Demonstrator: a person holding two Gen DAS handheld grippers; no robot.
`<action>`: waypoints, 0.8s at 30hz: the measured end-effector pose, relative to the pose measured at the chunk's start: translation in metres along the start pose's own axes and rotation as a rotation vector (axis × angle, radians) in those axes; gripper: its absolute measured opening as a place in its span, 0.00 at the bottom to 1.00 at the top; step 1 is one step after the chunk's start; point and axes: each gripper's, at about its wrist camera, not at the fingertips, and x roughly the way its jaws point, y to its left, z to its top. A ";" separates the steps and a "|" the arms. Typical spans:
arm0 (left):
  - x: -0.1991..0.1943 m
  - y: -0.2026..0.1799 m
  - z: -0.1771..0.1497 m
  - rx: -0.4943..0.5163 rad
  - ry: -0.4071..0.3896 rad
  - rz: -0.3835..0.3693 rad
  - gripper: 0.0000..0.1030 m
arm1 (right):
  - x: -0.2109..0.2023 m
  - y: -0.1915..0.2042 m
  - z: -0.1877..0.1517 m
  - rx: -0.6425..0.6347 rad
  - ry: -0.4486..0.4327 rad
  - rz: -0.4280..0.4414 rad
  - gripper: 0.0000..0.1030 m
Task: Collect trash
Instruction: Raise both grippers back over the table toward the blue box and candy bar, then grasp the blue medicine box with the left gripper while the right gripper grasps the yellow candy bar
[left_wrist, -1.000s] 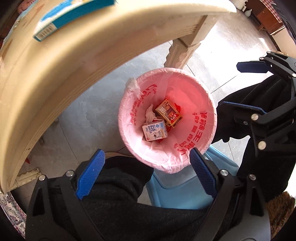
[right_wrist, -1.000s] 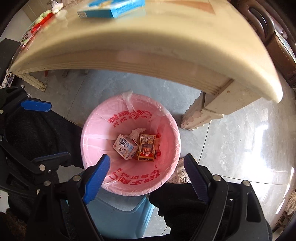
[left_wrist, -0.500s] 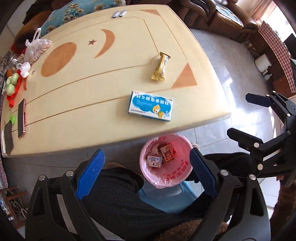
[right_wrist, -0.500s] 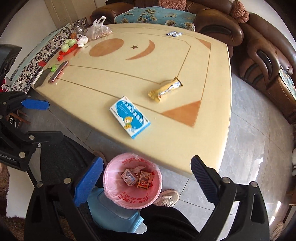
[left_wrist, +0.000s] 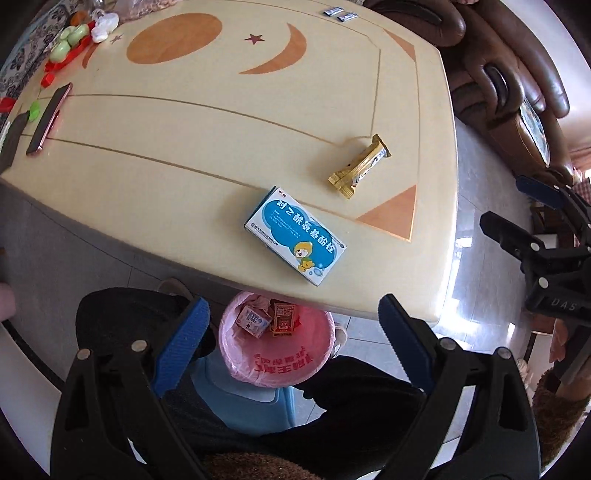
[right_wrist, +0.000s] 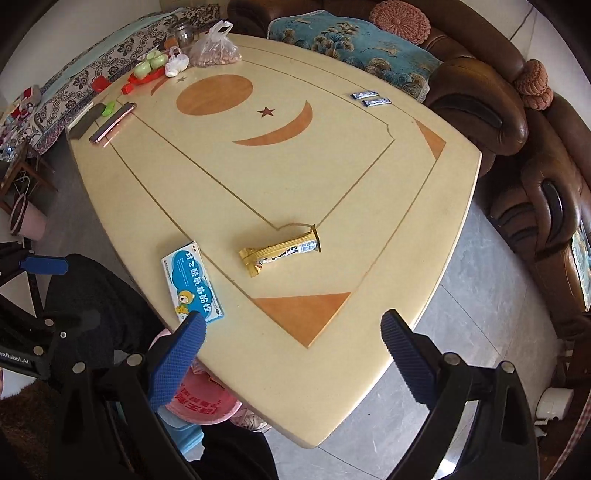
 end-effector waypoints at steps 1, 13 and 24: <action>0.005 -0.001 0.003 -0.027 0.005 -0.002 0.88 | 0.005 -0.001 0.003 -0.041 0.001 0.002 0.91; 0.053 -0.019 0.024 -0.216 -0.016 0.038 0.88 | 0.070 -0.001 0.046 -0.457 0.063 0.111 0.91; 0.108 -0.013 0.044 -0.337 0.062 0.052 0.88 | 0.135 0.017 0.066 -0.735 0.136 0.094 0.91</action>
